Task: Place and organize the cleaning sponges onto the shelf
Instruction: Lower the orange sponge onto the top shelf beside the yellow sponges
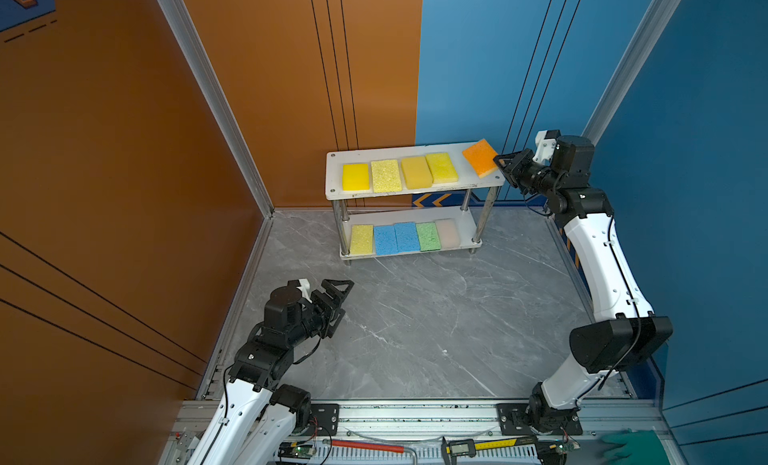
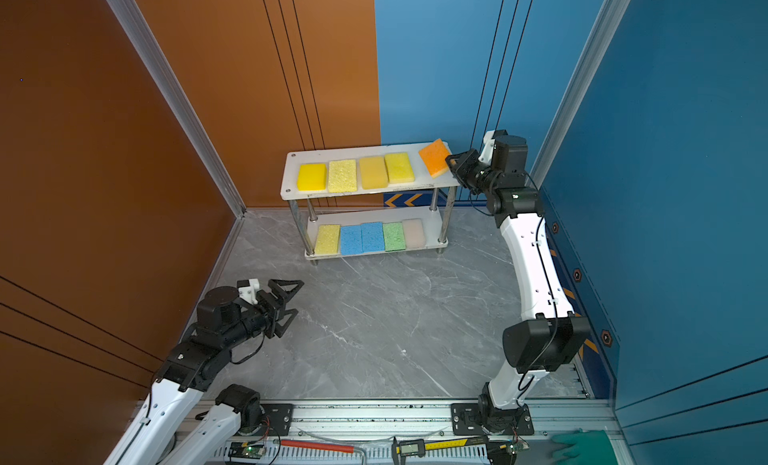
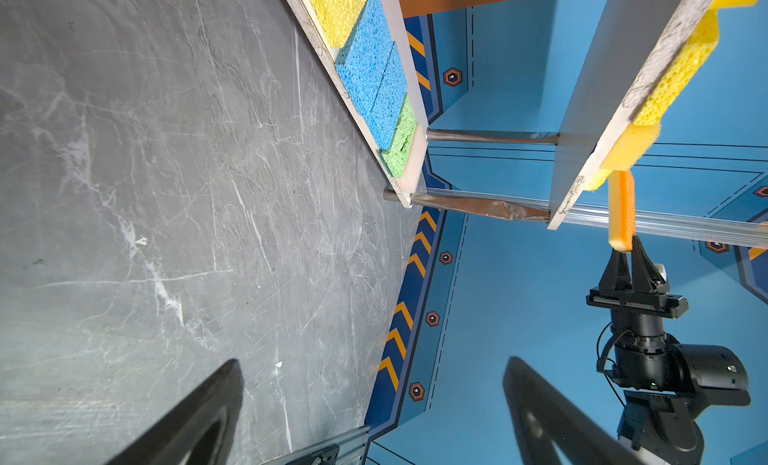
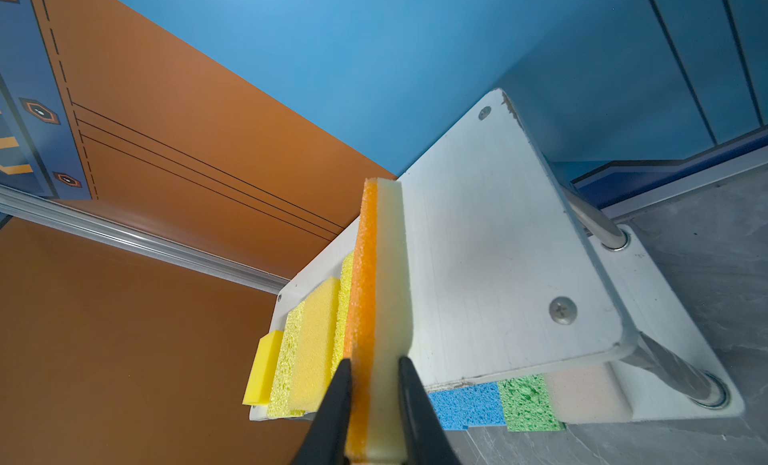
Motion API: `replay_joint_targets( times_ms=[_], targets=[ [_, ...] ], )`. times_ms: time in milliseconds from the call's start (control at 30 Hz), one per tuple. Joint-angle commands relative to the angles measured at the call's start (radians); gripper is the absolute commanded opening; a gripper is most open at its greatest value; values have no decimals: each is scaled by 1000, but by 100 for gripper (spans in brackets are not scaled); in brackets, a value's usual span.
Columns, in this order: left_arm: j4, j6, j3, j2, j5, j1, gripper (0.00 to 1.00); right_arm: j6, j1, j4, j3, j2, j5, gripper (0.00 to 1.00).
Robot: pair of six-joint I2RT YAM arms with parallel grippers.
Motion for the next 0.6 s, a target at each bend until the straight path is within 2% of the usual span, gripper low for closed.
replay_joint_targets(
  times_ms=[0, 567],
  targets=[
    [-20, 26, 18, 2, 47, 21, 98, -24, 9, -9, 37, 18, 32, 20],
    [-29, 23, 7, -17, 81, 55, 98, -24, 46, -9, 43, 55, 75, 19]
  ],
)
